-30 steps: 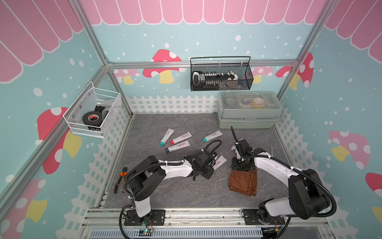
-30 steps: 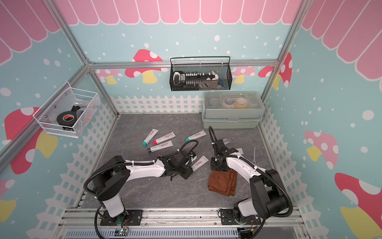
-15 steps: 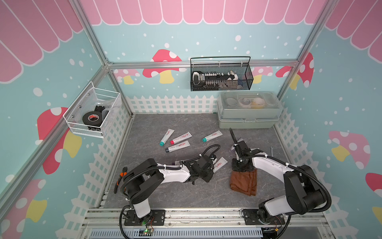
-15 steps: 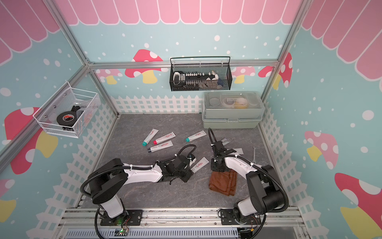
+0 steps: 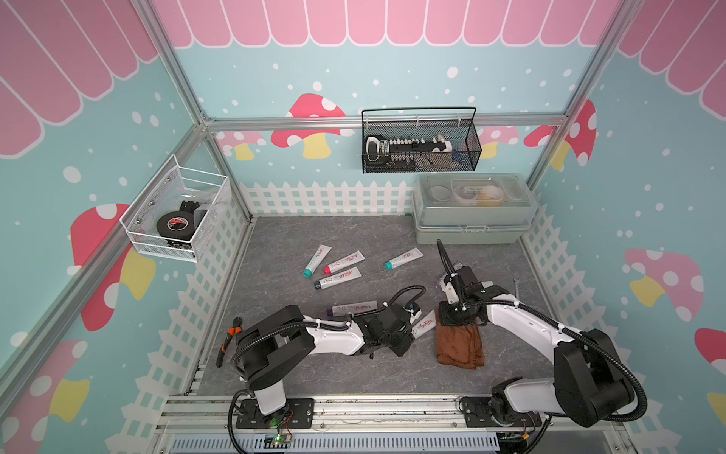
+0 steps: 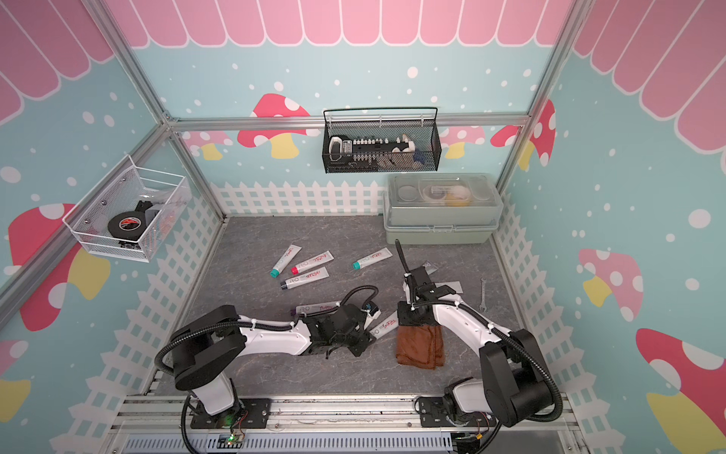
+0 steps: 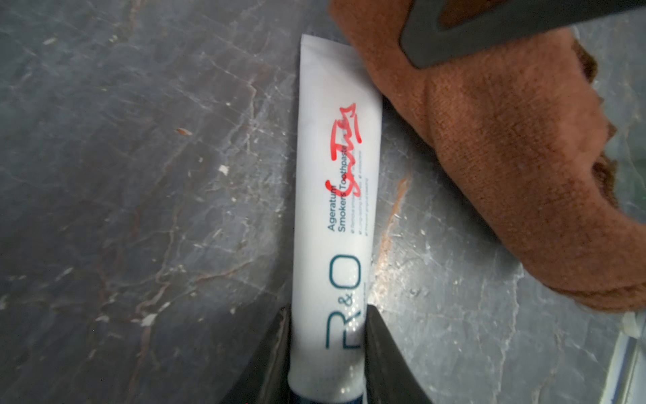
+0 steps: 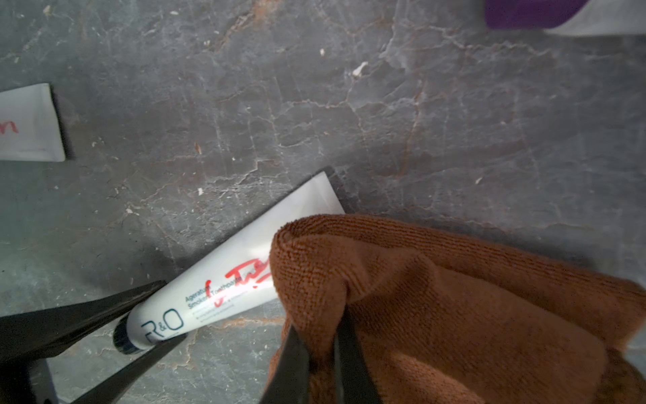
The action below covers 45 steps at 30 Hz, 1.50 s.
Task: Wipe the surface of the toothpaste tube
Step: Pick up the cleaning item at the center of the board, then wipe the dirt from the toothpaste tube.
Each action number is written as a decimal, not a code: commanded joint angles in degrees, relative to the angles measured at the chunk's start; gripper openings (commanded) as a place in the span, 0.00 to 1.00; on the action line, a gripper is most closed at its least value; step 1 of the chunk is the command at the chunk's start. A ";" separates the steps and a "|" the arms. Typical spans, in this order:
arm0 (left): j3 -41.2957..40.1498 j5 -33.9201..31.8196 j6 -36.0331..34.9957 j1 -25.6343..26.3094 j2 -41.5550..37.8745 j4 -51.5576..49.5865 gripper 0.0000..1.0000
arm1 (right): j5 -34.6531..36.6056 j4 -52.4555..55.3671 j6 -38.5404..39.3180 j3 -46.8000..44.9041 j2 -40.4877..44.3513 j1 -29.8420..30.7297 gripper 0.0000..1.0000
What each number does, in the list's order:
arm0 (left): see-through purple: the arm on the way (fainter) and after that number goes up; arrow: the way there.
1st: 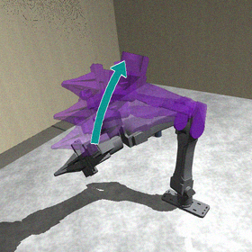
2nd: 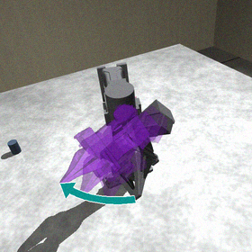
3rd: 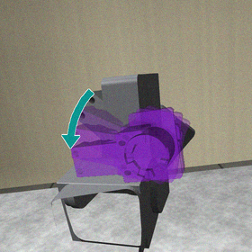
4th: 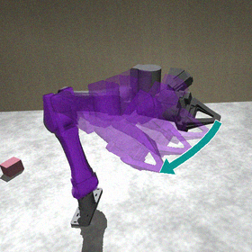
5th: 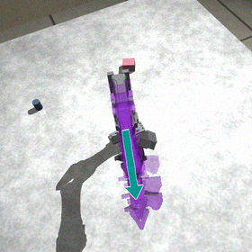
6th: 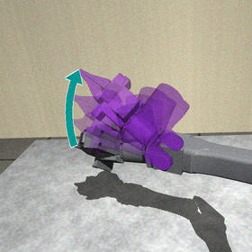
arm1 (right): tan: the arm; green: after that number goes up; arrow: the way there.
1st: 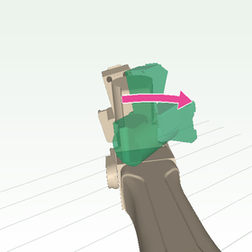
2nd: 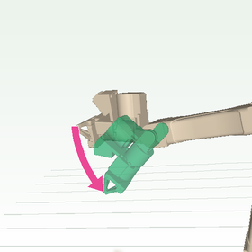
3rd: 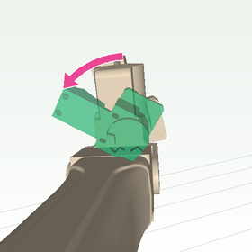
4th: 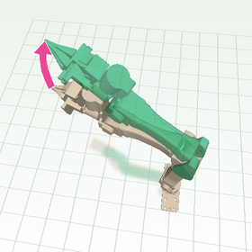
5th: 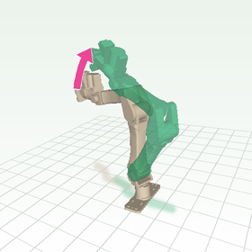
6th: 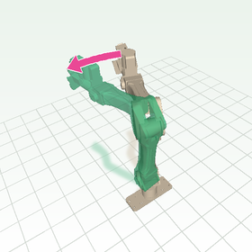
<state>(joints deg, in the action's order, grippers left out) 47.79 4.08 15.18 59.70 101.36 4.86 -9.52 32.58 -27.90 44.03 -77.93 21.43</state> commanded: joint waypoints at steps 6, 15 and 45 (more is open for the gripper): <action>-8.13 -1.42 4.29 0.83 -3.35 7.09 0.48 | -2.55 1.32 1.69 1.14 3.42 0.30 0.07; -8.95 -1.62 4.34 1.26 -2.34 9.04 0.34 | -7.03 0.08 1.92 1.99 2.10 0.58 0.07; -9.30 -3.55 4.58 1.26 -3.09 8.69 0.31 | 12.54 4.72 0.29 3.54 -10.17 2.76 0.05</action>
<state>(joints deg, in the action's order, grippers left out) 39.72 1.93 18.72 60.84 98.37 14.24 0.45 35.09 -27.66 49.39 -87.26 24.84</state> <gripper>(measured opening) 0.315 0.068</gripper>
